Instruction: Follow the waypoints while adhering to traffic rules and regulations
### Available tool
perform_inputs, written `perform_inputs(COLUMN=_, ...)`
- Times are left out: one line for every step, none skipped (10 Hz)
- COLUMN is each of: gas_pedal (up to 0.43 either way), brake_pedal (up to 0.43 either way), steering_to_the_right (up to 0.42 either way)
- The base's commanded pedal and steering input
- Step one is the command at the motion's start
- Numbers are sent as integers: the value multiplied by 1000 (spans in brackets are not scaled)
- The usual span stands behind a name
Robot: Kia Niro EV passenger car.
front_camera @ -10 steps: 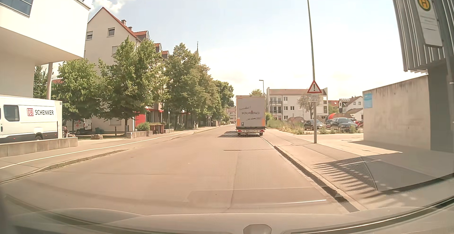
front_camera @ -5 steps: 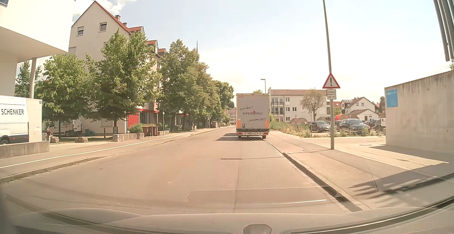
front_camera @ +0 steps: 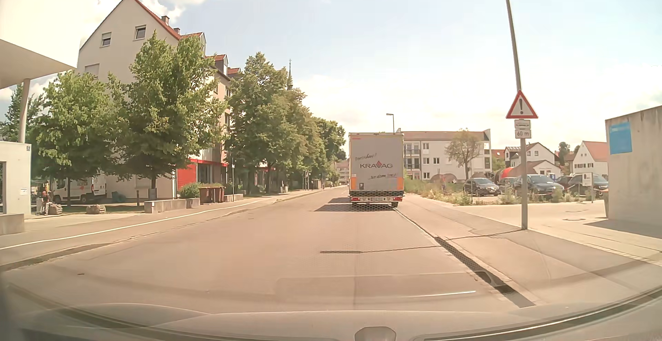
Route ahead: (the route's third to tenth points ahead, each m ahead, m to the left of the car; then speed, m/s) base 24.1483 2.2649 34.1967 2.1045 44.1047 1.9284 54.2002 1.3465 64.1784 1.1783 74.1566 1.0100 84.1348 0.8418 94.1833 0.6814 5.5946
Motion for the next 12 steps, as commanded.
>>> perform_inputs(gas_pedal=118, brake_pedal=0, steering_to_the_right=-34)
perform_inputs(gas_pedal=87, brake_pedal=0, steering_to_the_right=-40)
perform_inputs(gas_pedal=59, brake_pedal=0, steering_to_the_right=-44)
perform_inputs(gas_pedal=8, brake_pedal=0, steering_to_the_right=-48)
perform_inputs(gas_pedal=0, brake_pedal=0, steering_to_the_right=-50)
perform_inputs(gas_pedal=0, brake_pedal=0, steering_to_the_right=-52)
perform_inputs(gas_pedal=0, brake_pedal=0, steering_to_the_right=-56)
perform_inputs(gas_pedal=0, brake_pedal=0, steering_to_the_right=-60)
perform_inputs(gas_pedal=0, brake_pedal=0, steering_to_the_right=-62)
perform_inputs(gas_pedal=0, brake_pedal=0, steering_to_the_right=-62)
perform_inputs(gas_pedal=0, brake_pedal=0, steering_to_the_right=-62)
perform_inputs(gas_pedal=0, brake_pedal=0, steering_to_the_right=-62)
